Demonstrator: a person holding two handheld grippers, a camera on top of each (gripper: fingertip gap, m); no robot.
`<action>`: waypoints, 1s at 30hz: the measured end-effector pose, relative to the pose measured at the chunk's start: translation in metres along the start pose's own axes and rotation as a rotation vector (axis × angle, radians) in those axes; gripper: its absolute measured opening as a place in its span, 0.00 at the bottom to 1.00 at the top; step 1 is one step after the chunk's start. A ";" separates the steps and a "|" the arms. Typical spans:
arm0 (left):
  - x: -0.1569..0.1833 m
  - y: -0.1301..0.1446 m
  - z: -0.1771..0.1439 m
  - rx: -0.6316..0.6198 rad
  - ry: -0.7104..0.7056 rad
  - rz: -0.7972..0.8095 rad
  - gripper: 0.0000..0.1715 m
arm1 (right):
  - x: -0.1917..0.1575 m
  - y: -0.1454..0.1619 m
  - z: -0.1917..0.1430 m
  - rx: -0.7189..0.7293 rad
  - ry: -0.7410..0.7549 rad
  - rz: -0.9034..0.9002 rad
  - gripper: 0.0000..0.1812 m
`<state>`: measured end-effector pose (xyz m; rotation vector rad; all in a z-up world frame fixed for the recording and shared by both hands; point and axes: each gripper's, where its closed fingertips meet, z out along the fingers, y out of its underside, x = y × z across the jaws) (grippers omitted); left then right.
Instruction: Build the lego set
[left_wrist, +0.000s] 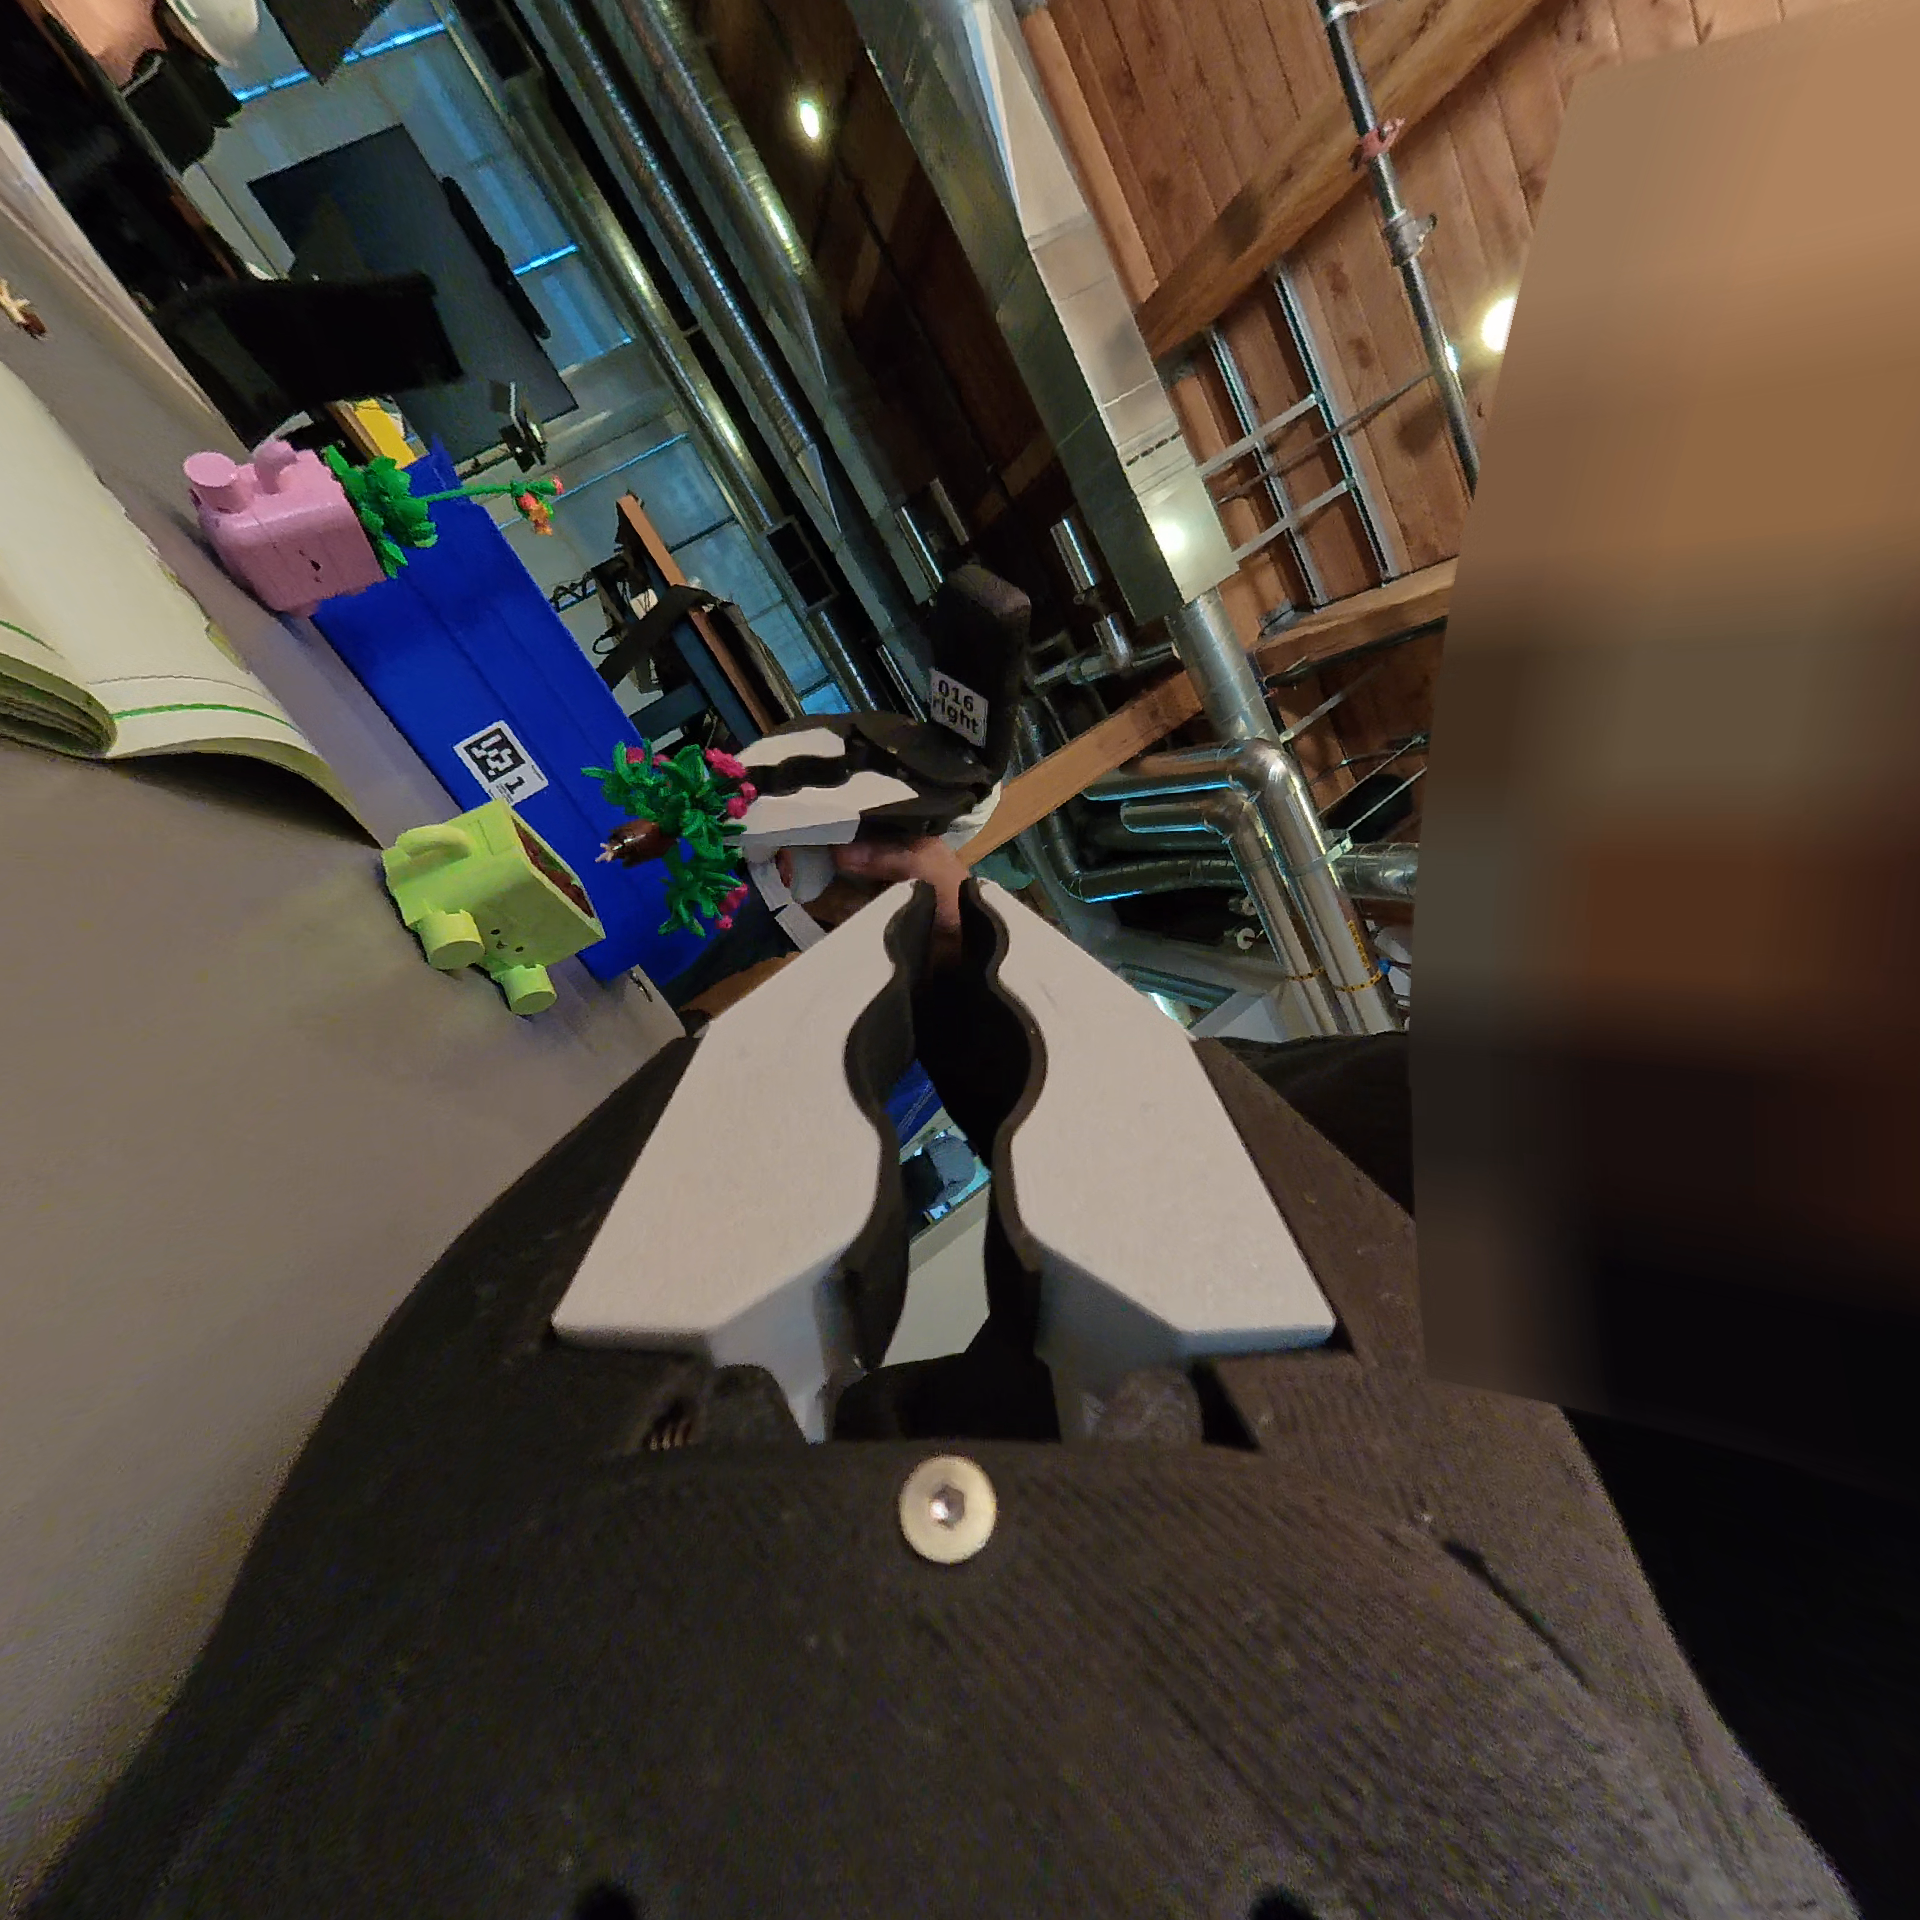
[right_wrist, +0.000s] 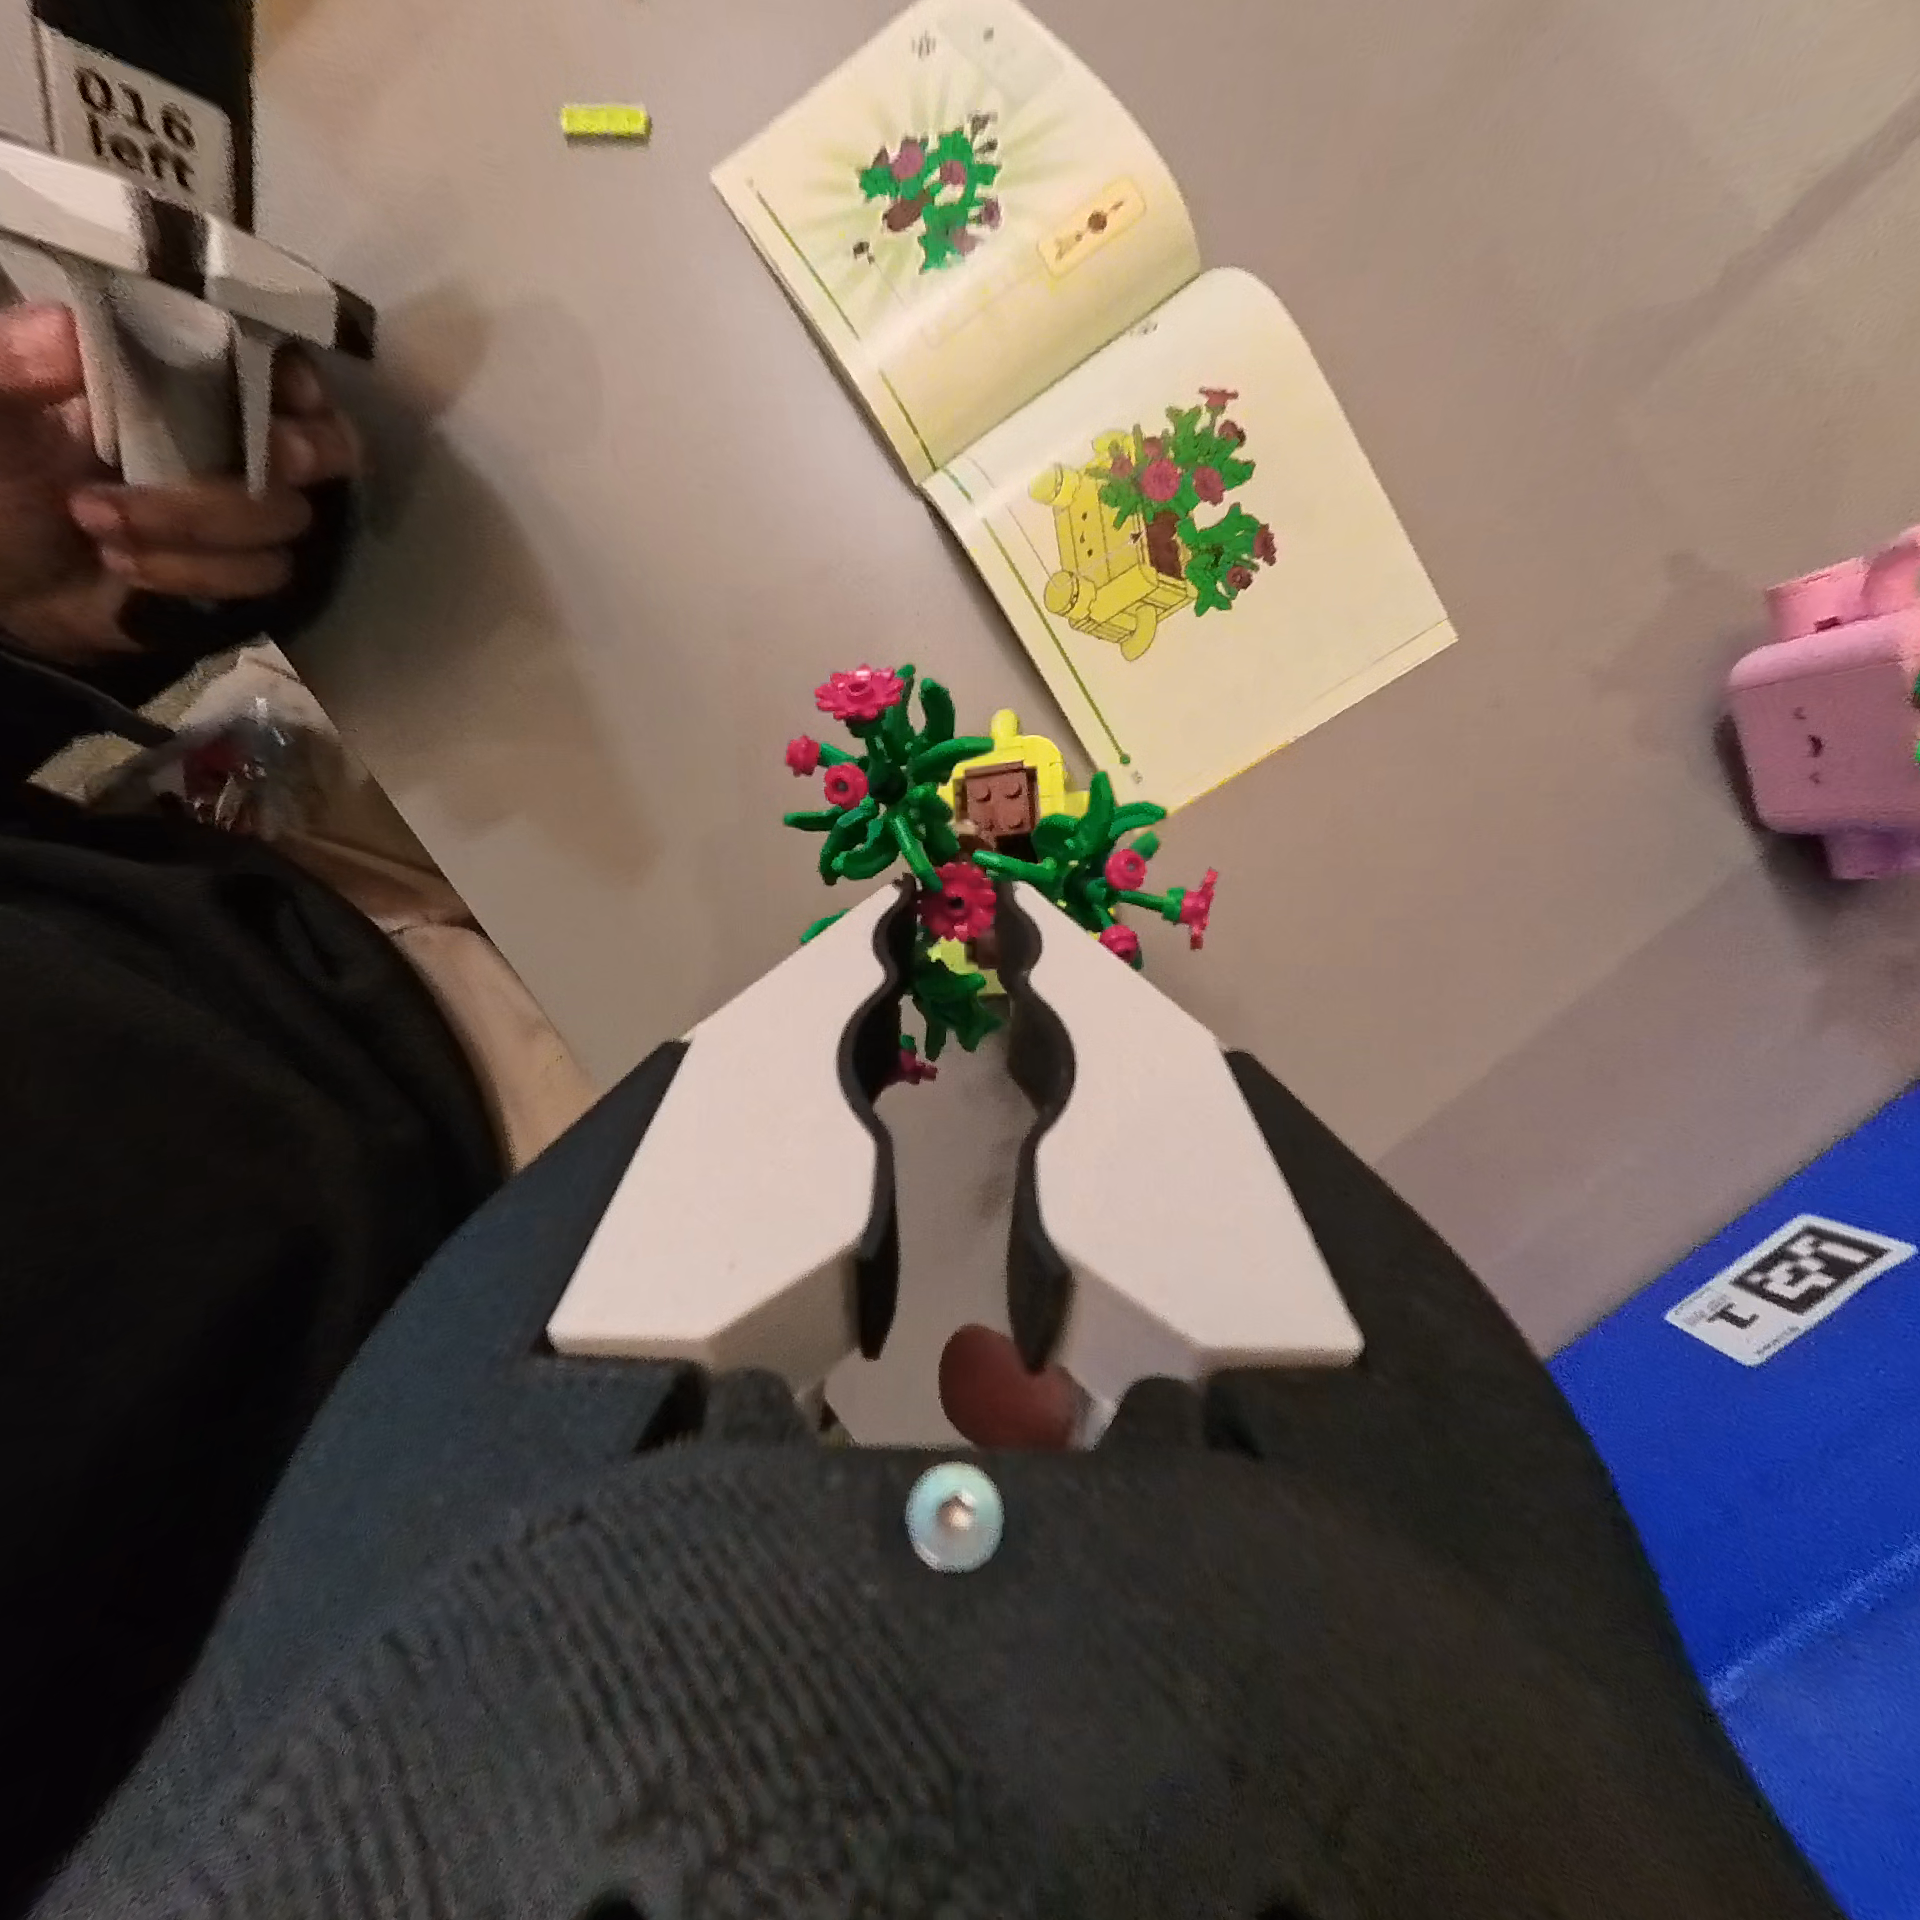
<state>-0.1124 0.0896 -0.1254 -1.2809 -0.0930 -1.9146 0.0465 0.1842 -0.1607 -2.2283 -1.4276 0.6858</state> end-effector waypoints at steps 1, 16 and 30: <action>0.000 0.000 -0.001 -0.002 -0.008 0.007 0.00 | 0.000 0.001 0.002 -0.028 -0.003 -0.003 0.07; -0.001 -0.001 -0.002 -0.005 -0.010 0.003 0.01 | 0.005 0.007 0.015 -0.171 0.031 -0.007 0.07; -0.001 -0.004 -0.004 0.006 -0.006 -0.008 0.01 | 0.004 0.009 0.028 -0.339 0.128 -0.133 0.07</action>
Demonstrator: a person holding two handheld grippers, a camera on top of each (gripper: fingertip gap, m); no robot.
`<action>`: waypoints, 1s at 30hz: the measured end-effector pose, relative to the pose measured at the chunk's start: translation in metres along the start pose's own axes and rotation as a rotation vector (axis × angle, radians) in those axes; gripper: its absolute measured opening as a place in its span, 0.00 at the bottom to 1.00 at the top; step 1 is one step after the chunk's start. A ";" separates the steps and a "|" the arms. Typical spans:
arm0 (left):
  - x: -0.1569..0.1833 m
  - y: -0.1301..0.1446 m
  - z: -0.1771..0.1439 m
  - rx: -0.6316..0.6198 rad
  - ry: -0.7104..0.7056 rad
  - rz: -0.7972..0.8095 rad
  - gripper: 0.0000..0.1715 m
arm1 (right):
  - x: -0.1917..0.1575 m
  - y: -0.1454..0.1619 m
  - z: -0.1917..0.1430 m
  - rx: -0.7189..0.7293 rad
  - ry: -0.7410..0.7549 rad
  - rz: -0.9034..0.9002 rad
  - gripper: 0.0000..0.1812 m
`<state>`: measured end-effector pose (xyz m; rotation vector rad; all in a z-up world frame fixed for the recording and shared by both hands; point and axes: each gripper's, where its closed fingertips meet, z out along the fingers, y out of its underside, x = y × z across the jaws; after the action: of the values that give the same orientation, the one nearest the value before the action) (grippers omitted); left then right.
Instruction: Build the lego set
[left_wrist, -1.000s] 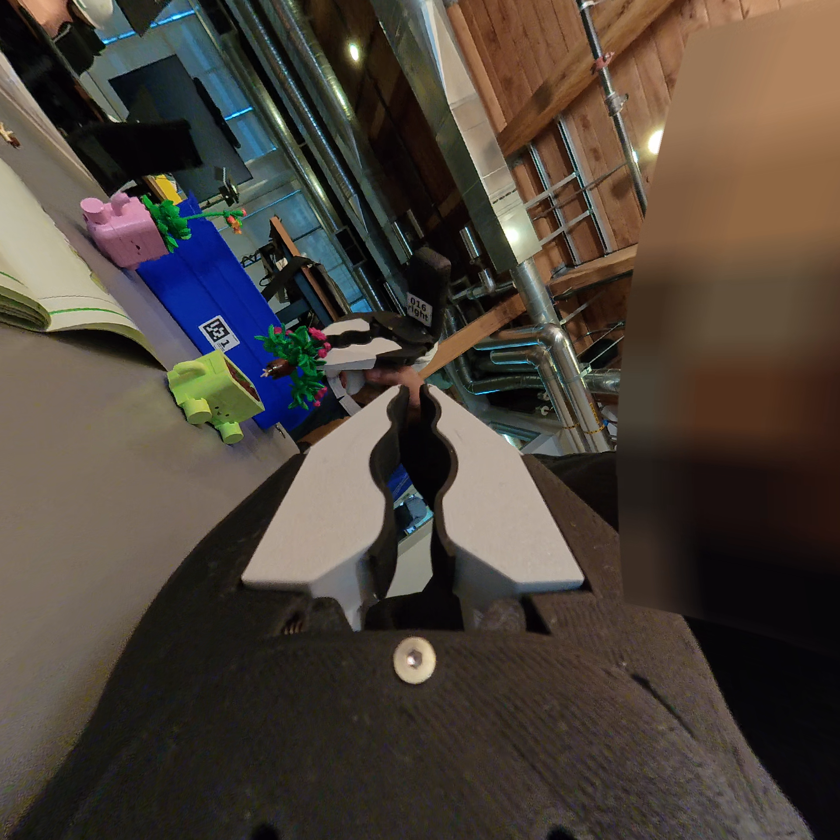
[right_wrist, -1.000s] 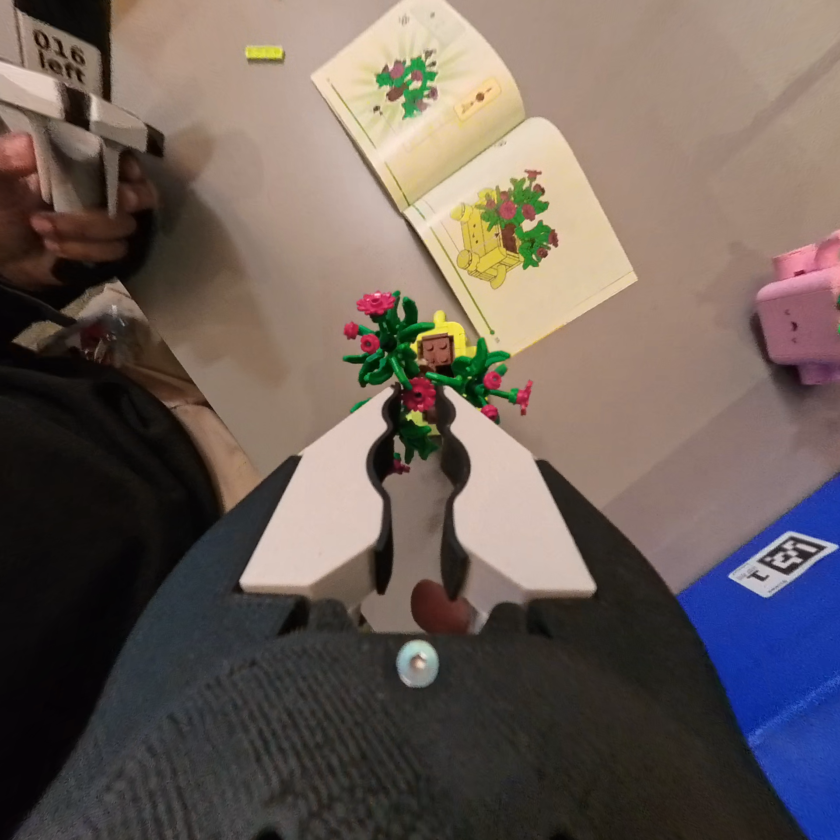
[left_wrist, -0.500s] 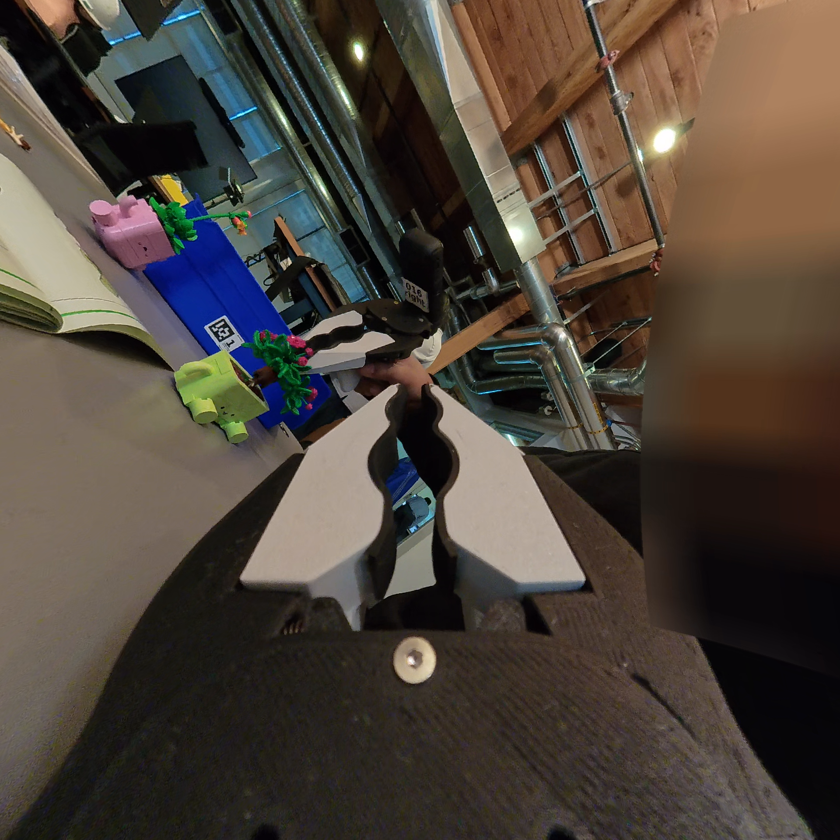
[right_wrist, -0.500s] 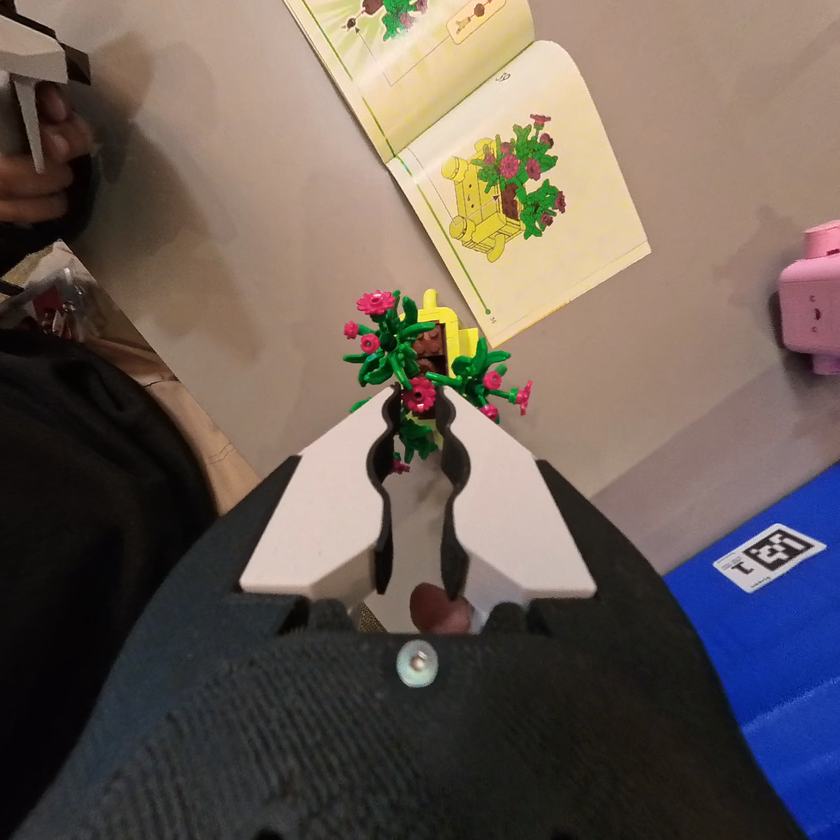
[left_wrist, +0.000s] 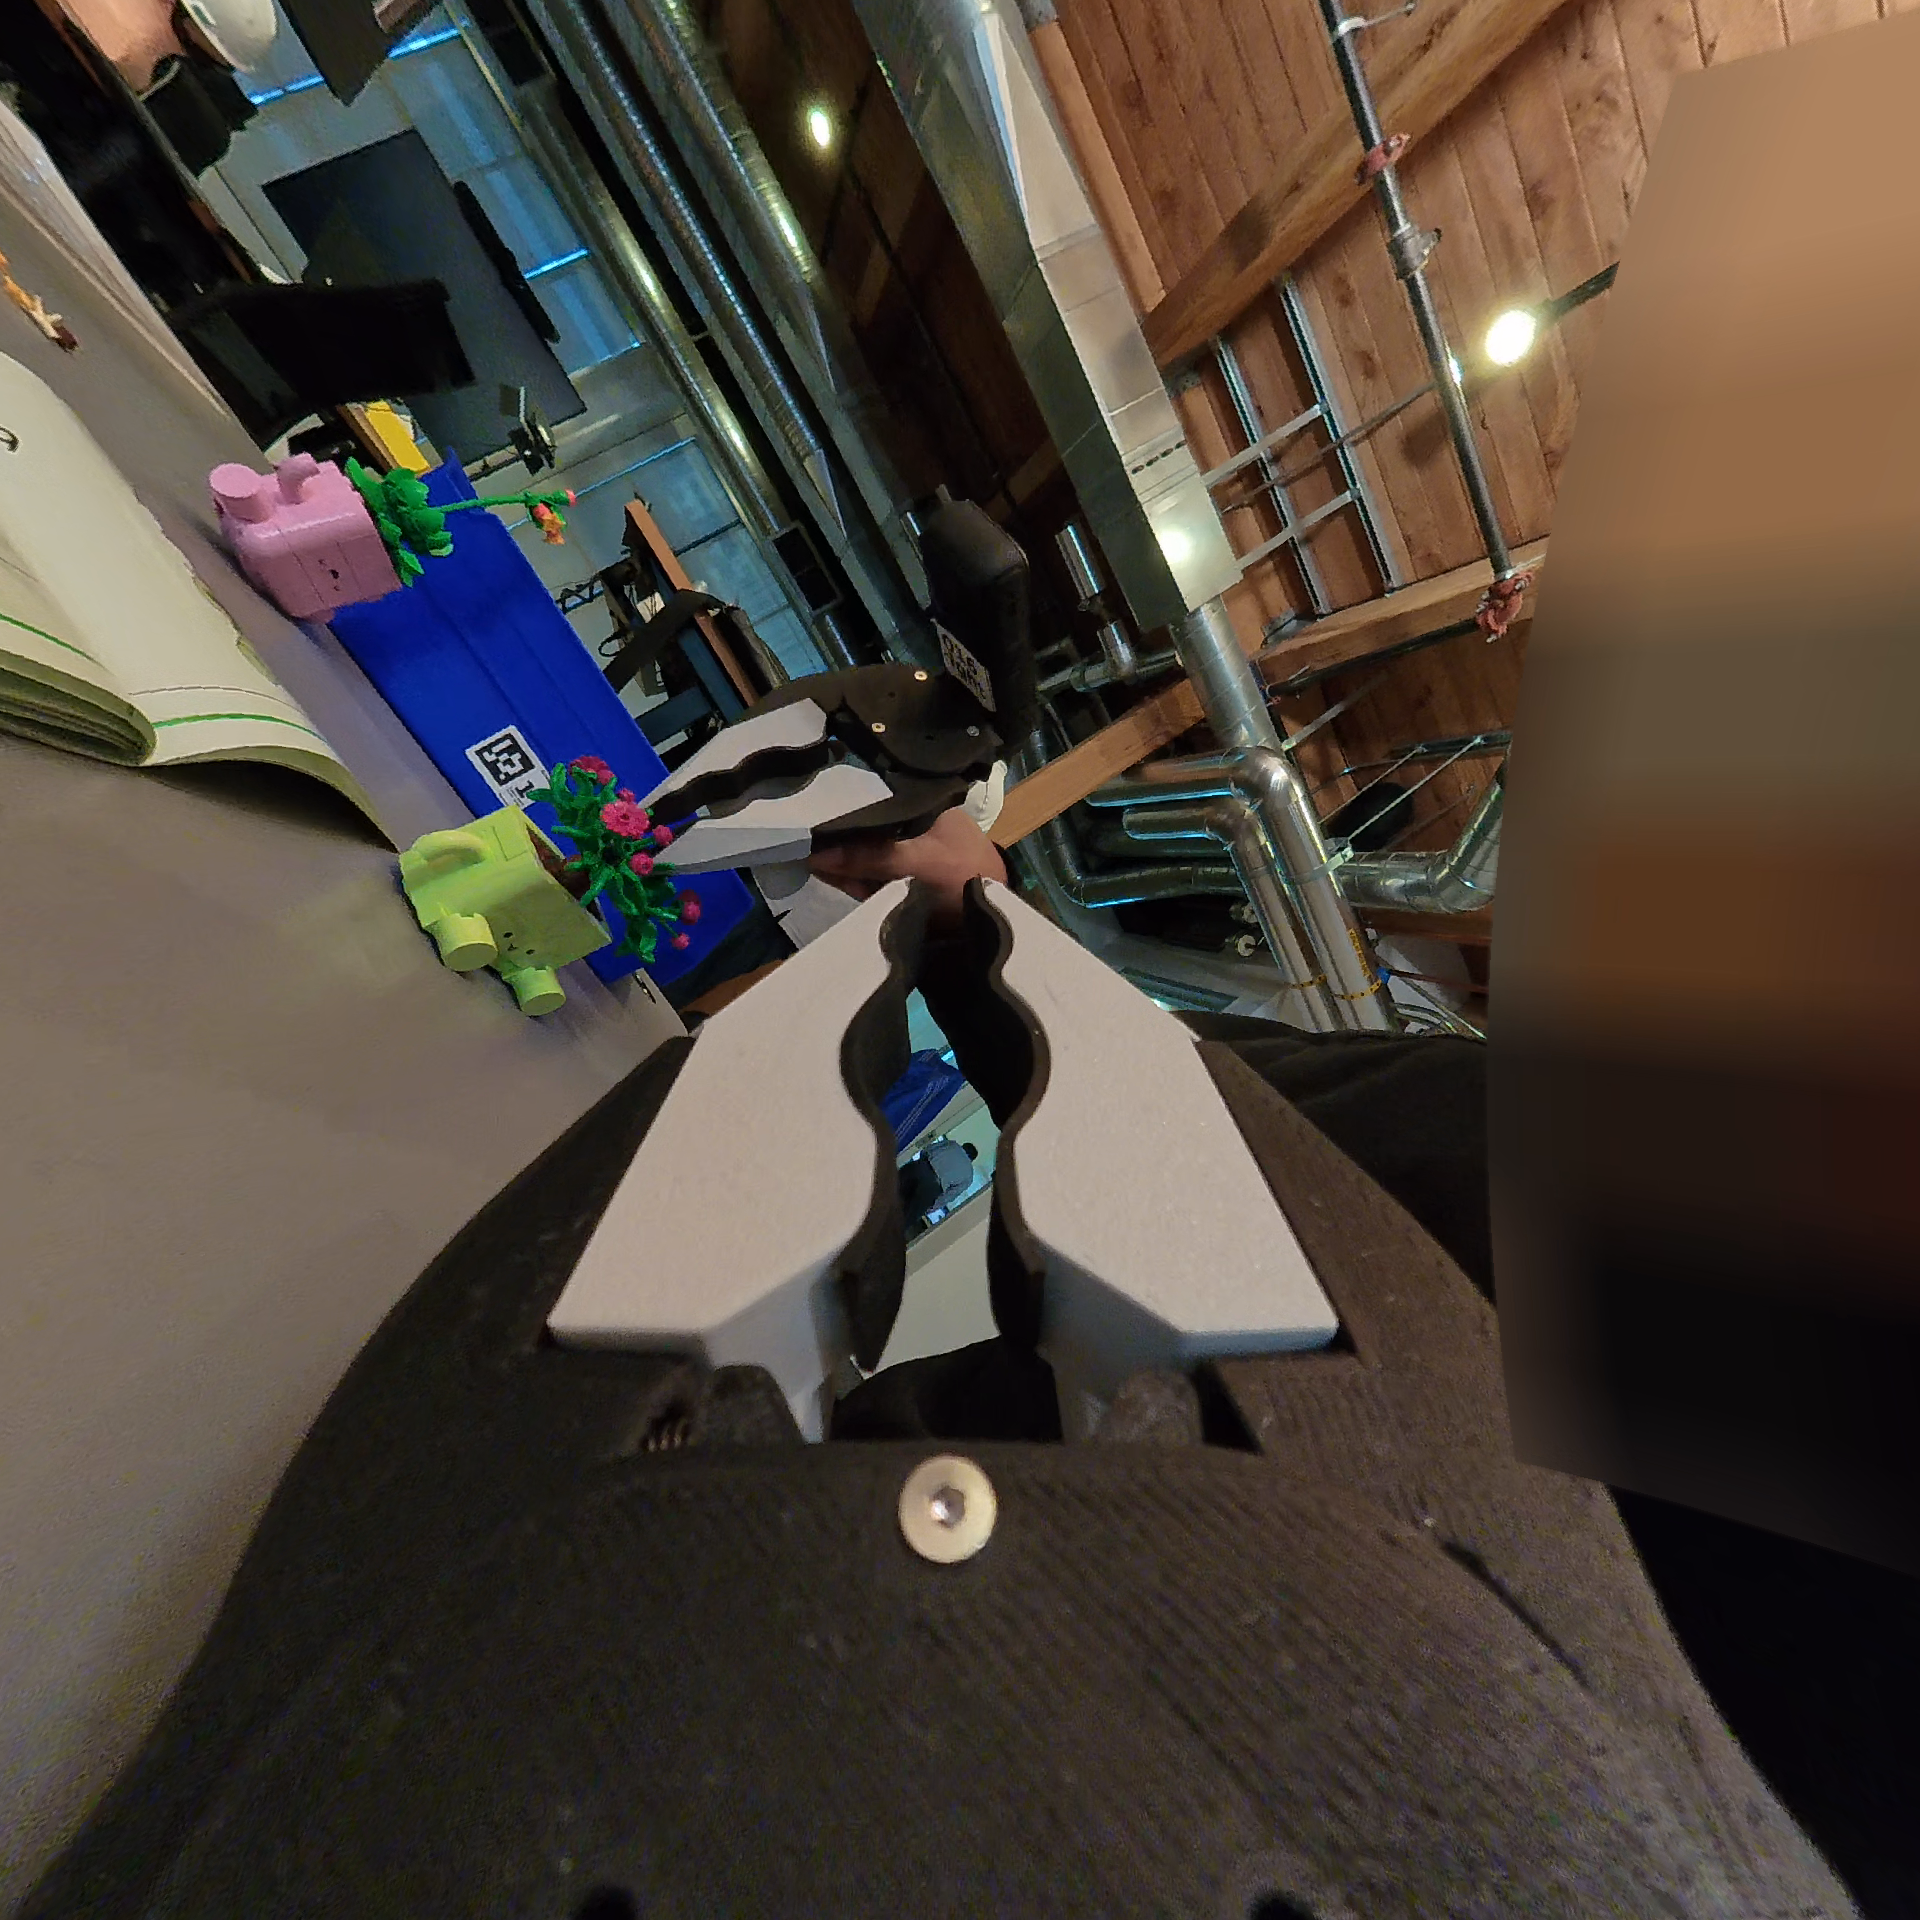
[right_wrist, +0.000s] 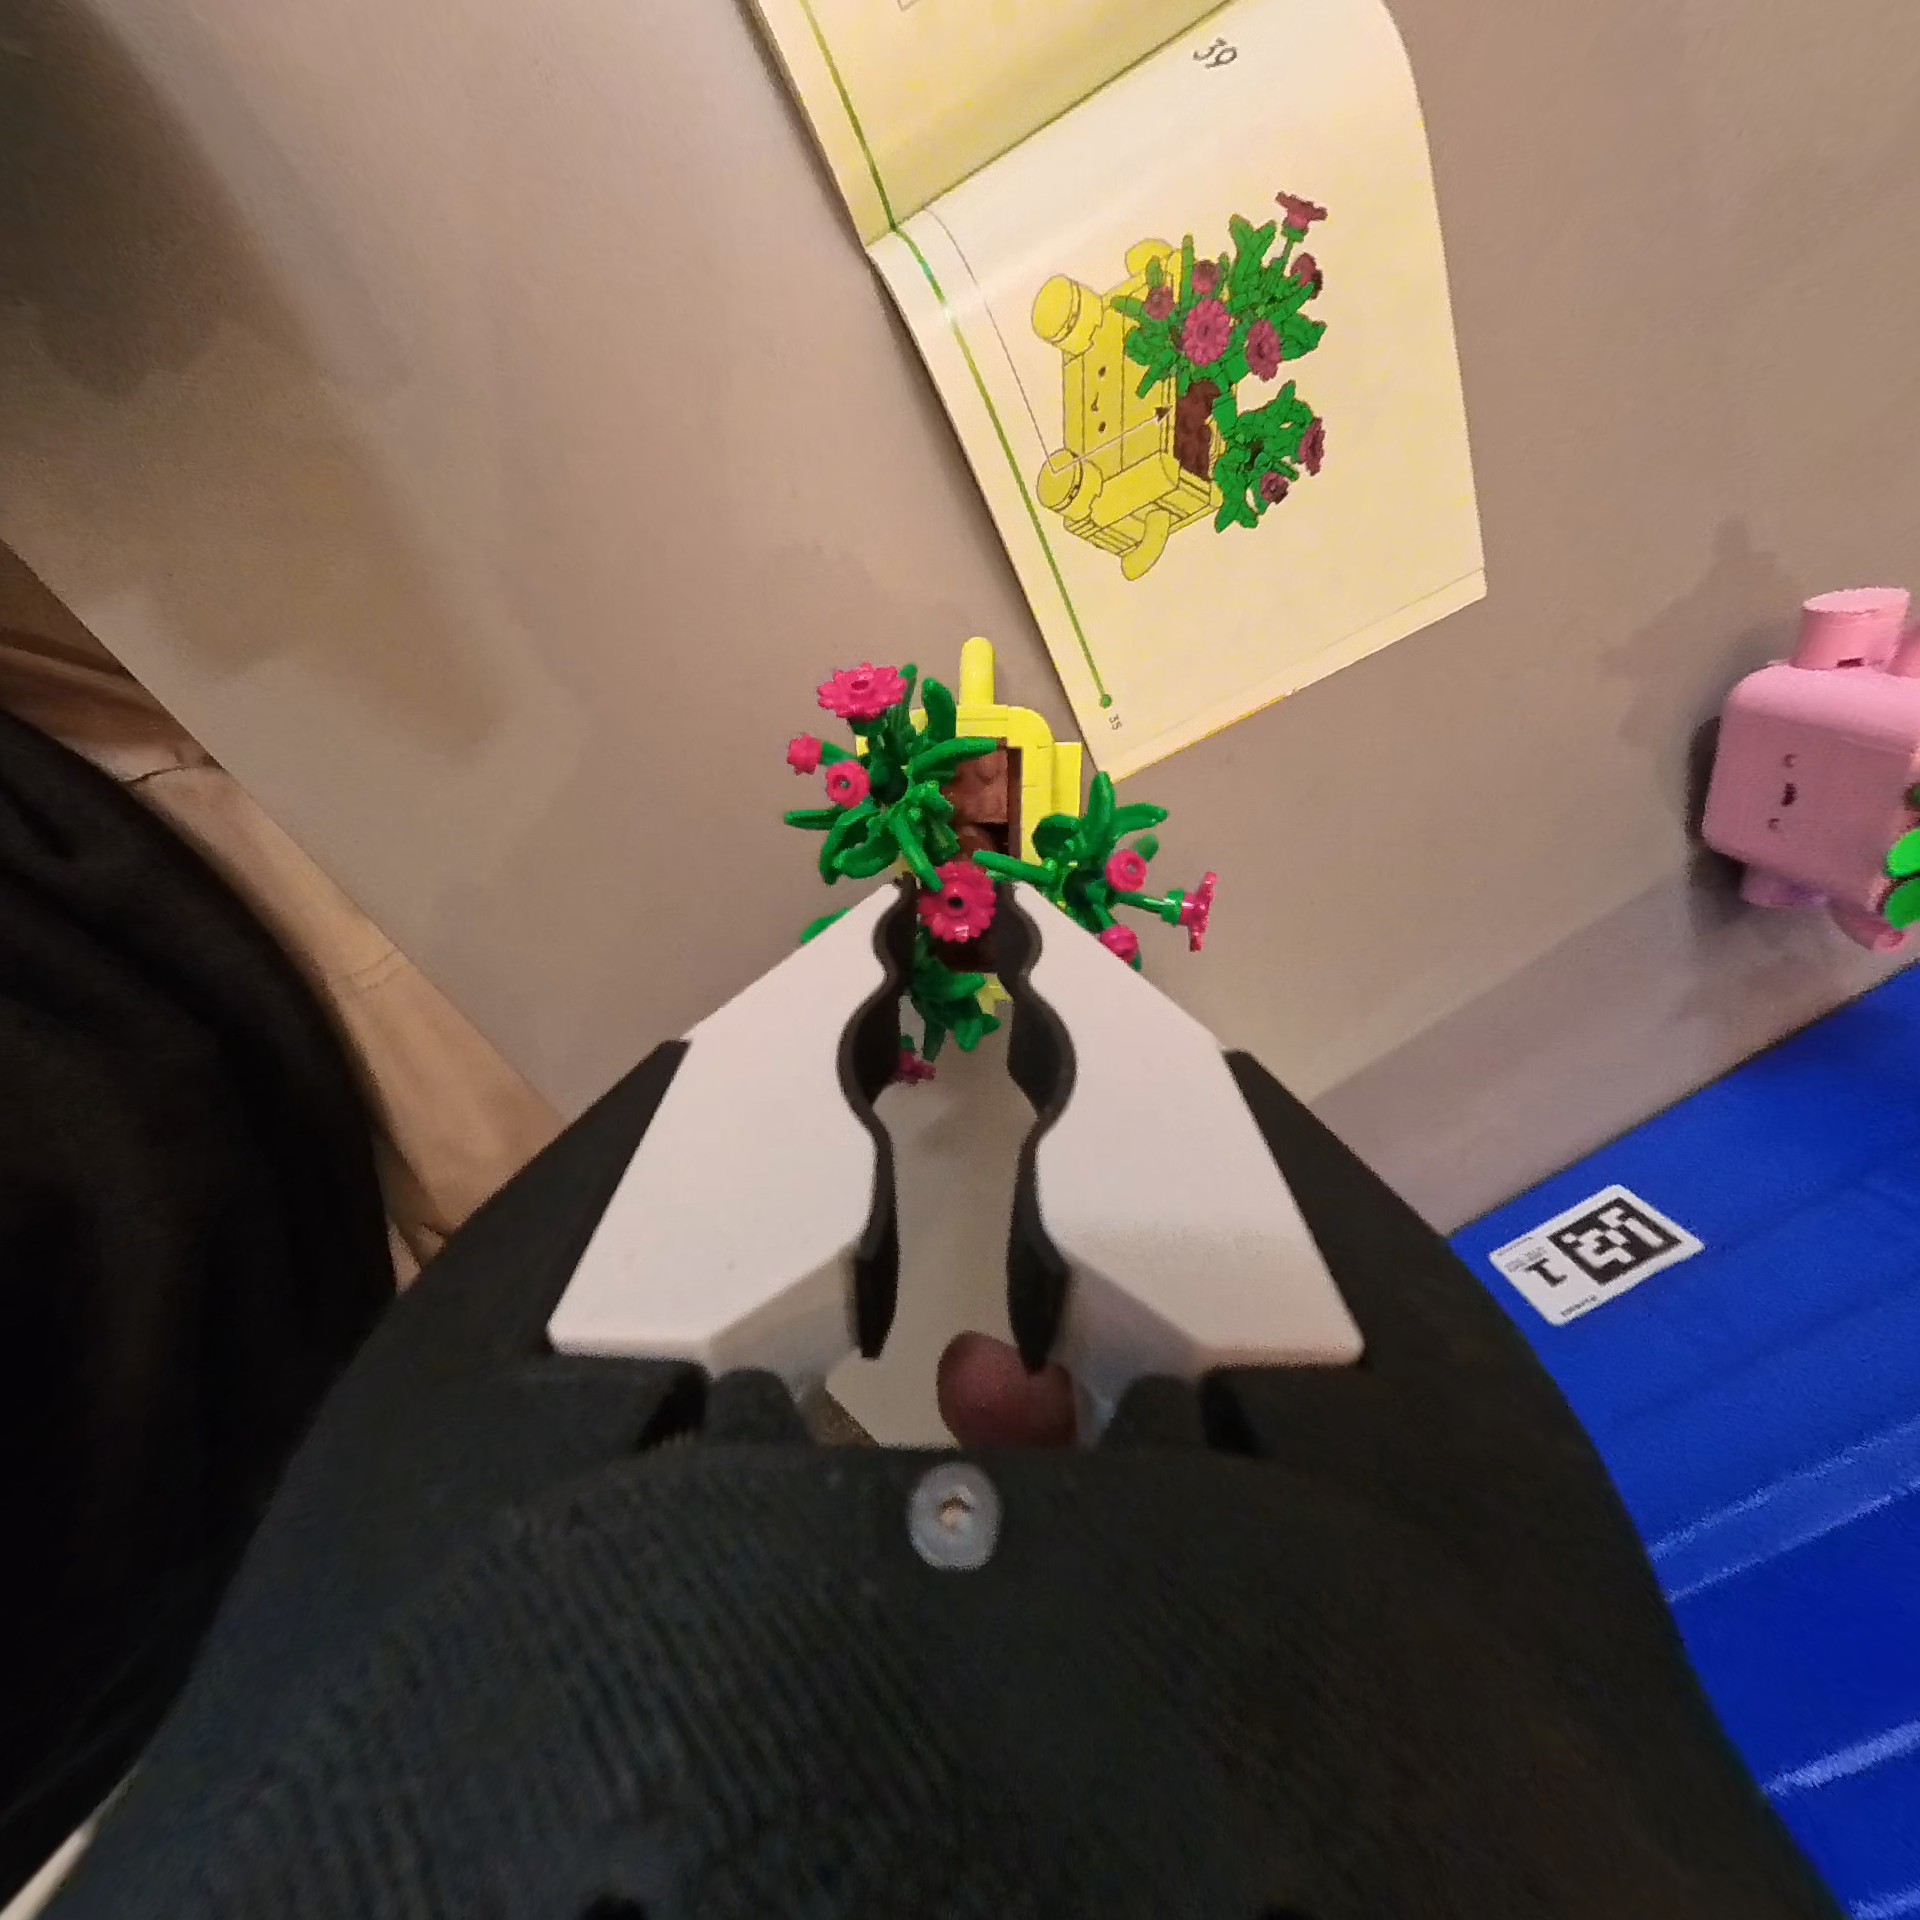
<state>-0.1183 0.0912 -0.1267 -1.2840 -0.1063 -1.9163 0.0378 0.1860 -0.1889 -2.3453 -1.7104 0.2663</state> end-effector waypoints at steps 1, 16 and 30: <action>0.000 0.000 0.000 0.001 0.000 0.000 0.01 | 0.000 0.000 0.001 -0.014 0.007 -0.010 0.07; -0.001 0.000 0.000 -0.001 -0.003 -0.006 0.01 | 0.002 0.001 0.004 -0.162 0.097 -0.117 0.07; -0.003 -0.001 -0.002 0.007 -0.008 -0.015 0.01 | 0.010 0.005 0.002 -0.228 0.245 -0.280 0.07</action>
<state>-0.1199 0.0930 -0.1294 -1.2900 -0.1274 -1.9218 0.0447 0.1945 -0.1919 -2.1335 -1.9967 -0.2654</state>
